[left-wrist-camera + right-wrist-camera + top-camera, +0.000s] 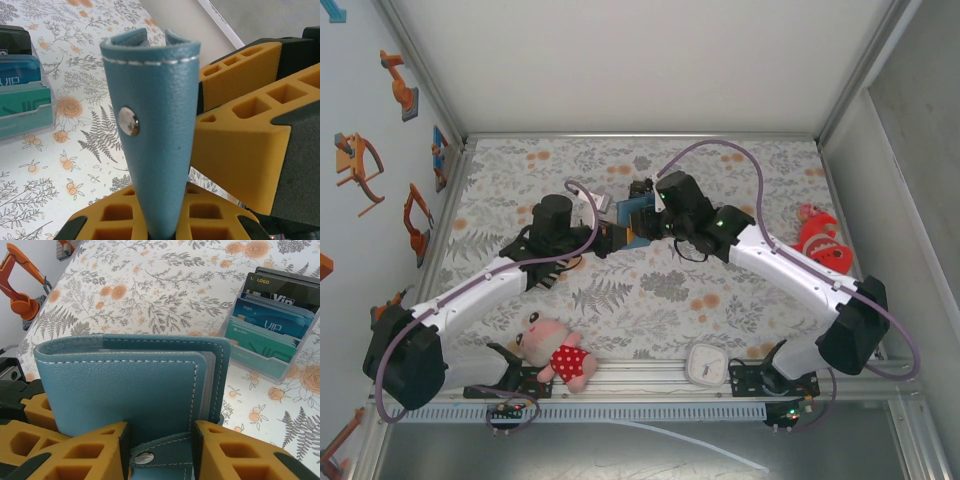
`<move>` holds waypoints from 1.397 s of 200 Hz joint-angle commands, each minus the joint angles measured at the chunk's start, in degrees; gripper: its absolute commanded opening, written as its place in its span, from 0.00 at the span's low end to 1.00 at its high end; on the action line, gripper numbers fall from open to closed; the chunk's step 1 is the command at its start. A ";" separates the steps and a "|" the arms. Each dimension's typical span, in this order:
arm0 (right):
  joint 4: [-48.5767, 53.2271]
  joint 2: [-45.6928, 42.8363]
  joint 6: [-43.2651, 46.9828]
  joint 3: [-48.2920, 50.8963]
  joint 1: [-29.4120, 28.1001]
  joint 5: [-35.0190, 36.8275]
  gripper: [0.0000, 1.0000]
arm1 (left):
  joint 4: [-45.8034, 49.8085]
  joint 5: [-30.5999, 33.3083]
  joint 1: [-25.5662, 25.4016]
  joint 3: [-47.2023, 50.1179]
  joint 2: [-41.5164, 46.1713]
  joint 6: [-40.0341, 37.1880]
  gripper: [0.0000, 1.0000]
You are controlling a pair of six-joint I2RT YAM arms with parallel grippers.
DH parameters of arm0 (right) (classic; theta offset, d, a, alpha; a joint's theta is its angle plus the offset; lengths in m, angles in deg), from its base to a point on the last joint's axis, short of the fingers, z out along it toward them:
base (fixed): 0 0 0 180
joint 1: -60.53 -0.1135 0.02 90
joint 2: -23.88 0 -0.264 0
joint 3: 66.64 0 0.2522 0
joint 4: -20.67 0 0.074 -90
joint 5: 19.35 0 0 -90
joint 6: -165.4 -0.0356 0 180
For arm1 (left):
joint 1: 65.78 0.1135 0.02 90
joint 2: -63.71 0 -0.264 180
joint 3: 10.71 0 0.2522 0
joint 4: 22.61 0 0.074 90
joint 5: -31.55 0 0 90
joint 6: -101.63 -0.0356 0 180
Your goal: Take the credit cards out of the card holder
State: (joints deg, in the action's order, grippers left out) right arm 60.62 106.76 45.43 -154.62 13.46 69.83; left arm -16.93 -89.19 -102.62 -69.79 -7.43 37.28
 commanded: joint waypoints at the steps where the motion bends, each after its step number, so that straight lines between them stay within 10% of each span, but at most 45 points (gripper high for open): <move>1: 4.55 1.84 0.62 0.11 -0.13 3.06 0.31 | -7.84 -4.41 -1.47 -2.67 2.93 -1.01 0.00; 141: 5.30 -3.28 1.86 2.94 0.35 5.31 0.00 | -5.03 0.17 0.34 -1.97 3.02 0.64 0.00; 187: 1.11 -10.90 3.79 7.49 5.11 1.49 0.30 | -0.33 -1.74 2.16 -2.70 4.07 -1.69 0.00; 242: -14.33 -18.61 4.96 15.87 12.99 -21.11 0.74 | 4.81 -9.46 4.70 -4.85 4.34 -3.21 0.00; 279: -17.02 -18.06 6.39 15.11 13.37 -28.64 0.86 | 10.29 -11.68 4.78 -7.21 4.16 -6.29 0.00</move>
State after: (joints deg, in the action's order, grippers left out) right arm 49.02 88.61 50.24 -138.73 26.62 49.77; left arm -9.96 -96.36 -98.03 -73.99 -4.87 34.59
